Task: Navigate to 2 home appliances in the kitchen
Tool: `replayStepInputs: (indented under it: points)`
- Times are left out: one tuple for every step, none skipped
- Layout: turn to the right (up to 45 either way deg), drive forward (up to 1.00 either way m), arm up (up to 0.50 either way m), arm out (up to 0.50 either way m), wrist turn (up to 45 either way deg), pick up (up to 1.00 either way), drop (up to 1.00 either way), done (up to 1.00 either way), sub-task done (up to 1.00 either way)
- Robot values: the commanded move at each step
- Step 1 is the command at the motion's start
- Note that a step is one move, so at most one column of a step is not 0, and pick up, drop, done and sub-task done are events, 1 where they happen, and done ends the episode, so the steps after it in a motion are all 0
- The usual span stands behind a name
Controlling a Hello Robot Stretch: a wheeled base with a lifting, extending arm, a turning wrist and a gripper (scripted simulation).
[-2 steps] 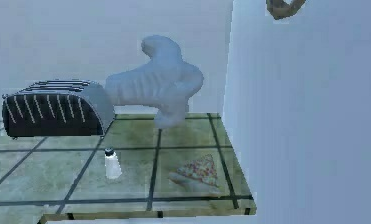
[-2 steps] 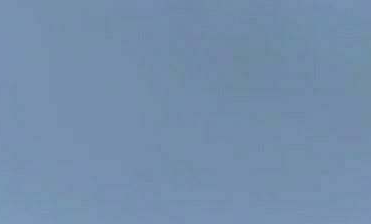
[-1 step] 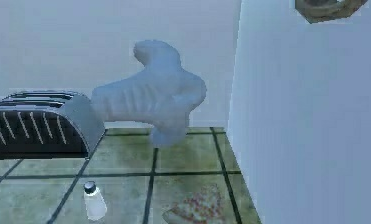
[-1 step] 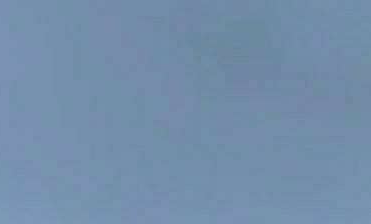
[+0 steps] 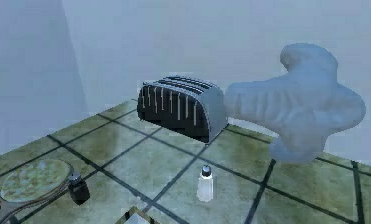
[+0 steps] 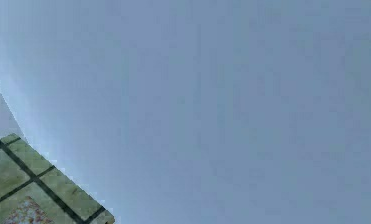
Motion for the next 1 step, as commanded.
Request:
replayStepInputs:
  points:
    - [0.0, 0.0, 0.0, 0.0, 0.0, 0.0, 0.0, 1.0, 0.0]
